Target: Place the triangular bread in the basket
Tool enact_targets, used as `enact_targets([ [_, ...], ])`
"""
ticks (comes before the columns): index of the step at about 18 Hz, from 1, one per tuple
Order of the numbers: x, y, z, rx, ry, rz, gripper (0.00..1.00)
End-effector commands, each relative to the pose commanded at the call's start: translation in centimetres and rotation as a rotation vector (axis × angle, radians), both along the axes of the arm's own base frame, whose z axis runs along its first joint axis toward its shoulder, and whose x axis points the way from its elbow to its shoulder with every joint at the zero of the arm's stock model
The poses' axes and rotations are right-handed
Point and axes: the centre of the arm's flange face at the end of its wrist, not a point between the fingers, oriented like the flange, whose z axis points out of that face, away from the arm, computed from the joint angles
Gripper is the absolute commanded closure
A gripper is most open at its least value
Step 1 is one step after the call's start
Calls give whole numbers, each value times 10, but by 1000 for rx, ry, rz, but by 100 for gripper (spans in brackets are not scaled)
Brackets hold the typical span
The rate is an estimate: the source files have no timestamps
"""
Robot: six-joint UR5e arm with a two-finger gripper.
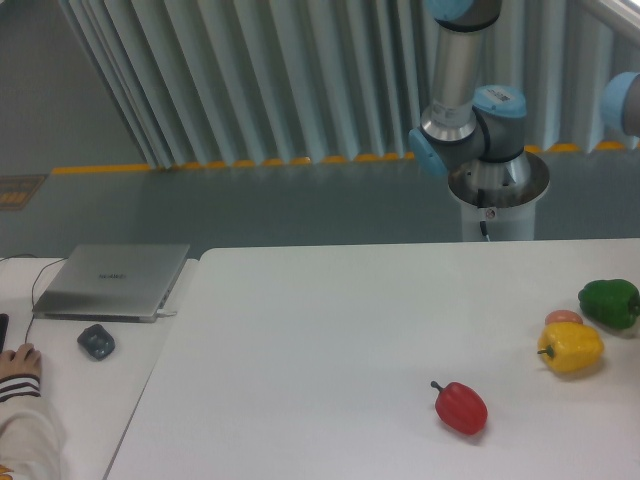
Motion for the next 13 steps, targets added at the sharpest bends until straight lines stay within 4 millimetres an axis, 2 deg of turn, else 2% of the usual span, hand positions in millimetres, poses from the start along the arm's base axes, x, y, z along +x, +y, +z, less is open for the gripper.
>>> enact_targets([
  [4,-17,-1,-18,9,20,10,96],
  [5,-21,-3,-23,8,17,15,90],
  [6,-24,-2,-29,6,12,17,79],
  [7,-28,-4,-34,5,10,21,61],
  [8,-32,-3,-38,12,22,32,1],
  [11,-36,0,-44,17,31,35,0],
  [13,-37,0,-41,19,37,35,0],
])
